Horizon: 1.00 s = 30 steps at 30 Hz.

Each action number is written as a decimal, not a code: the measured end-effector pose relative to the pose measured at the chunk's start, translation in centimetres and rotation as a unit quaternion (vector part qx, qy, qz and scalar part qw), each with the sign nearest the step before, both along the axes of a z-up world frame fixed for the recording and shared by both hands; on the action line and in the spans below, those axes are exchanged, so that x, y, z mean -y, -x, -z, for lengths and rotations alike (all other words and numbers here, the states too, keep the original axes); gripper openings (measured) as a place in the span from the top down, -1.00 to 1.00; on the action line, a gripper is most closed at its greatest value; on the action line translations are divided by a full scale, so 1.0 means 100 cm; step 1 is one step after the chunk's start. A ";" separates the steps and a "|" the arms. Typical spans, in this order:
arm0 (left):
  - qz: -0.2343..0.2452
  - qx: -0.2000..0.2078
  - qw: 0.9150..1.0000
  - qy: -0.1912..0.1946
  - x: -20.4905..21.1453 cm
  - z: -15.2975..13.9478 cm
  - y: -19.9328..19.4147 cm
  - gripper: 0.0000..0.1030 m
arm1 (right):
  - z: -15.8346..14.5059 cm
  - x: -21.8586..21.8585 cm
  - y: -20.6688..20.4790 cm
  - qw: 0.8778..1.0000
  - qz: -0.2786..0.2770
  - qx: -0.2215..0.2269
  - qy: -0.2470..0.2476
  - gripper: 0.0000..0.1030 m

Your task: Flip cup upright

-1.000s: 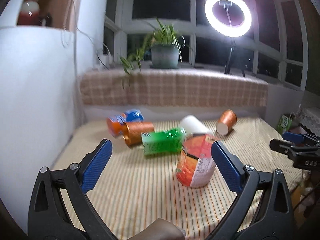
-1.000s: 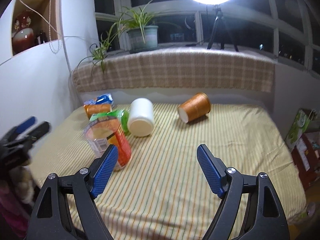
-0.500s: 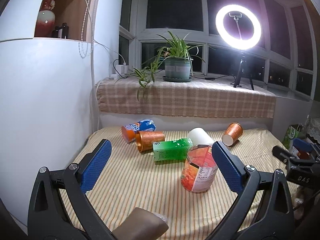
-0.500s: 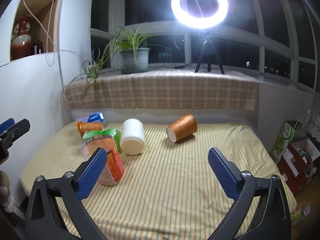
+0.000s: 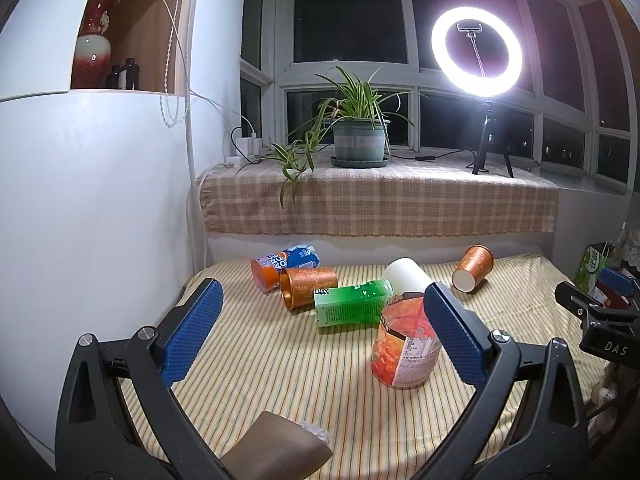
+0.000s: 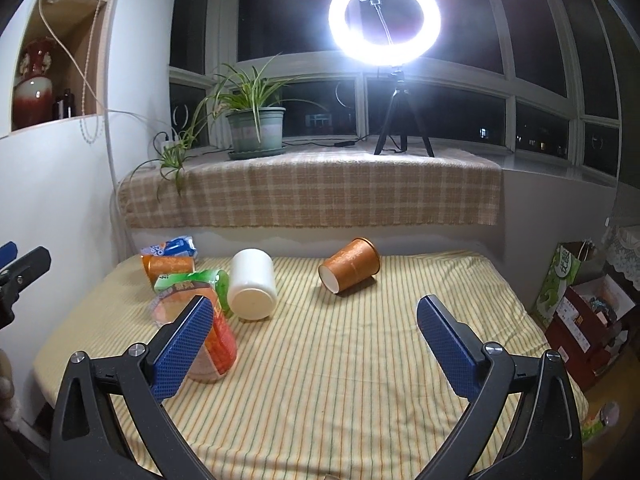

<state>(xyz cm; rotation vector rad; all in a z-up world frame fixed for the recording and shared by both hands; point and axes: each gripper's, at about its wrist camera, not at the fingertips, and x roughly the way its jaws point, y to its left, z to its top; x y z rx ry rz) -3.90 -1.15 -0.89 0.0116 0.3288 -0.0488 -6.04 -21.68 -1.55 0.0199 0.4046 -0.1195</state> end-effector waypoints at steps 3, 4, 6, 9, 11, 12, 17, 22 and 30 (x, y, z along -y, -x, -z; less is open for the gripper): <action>-0.001 0.000 1.000 -0.001 0.000 0.000 0.000 -0.98 | 0.000 0.001 0.000 1.000 0.001 0.000 0.000 -0.97; -0.001 0.000 1.000 -0.001 0.000 0.000 0.000 -0.98 | 0.000 0.001 0.000 1.000 0.002 0.000 0.000 -0.97; -0.001 0.001 1.000 -0.001 0.000 -0.001 -0.001 -0.98 | 0.000 0.001 0.000 1.000 0.002 0.000 -0.002 -0.97; 0.000 0.001 1.000 -0.002 0.000 -0.001 -0.001 -0.98 | 0.000 0.001 0.000 1.000 0.001 0.000 0.000 -0.97; 0.000 0.001 1.000 -0.002 0.000 -0.002 -0.001 -0.98 | -0.001 0.001 0.000 1.000 0.001 0.000 0.000 -0.97; -0.001 0.001 1.000 -0.001 0.000 -0.001 -0.001 -0.98 | -0.001 0.001 0.000 1.000 0.000 0.000 0.001 -0.97; -0.001 0.001 1.000 -0.001 0.000 -0.001 -0.001 -0.98 | -0.001 0.000 0.001 1.000 0.001 0.000 0.001 -0.97; 0.001 -0.005 1.000 0.002 -0.004 -0.003 -0.004 -0.98 | -0.001 -0.001 0.001 1.000 0.002 0.000 0.001 -0.97; -0.002 -0.023 1.000 0.002 -0.011 0.001 -0.014 -0.98 | 0.002 -0.001 0.000 1.000 0.001 -0.007 0.003 -0.97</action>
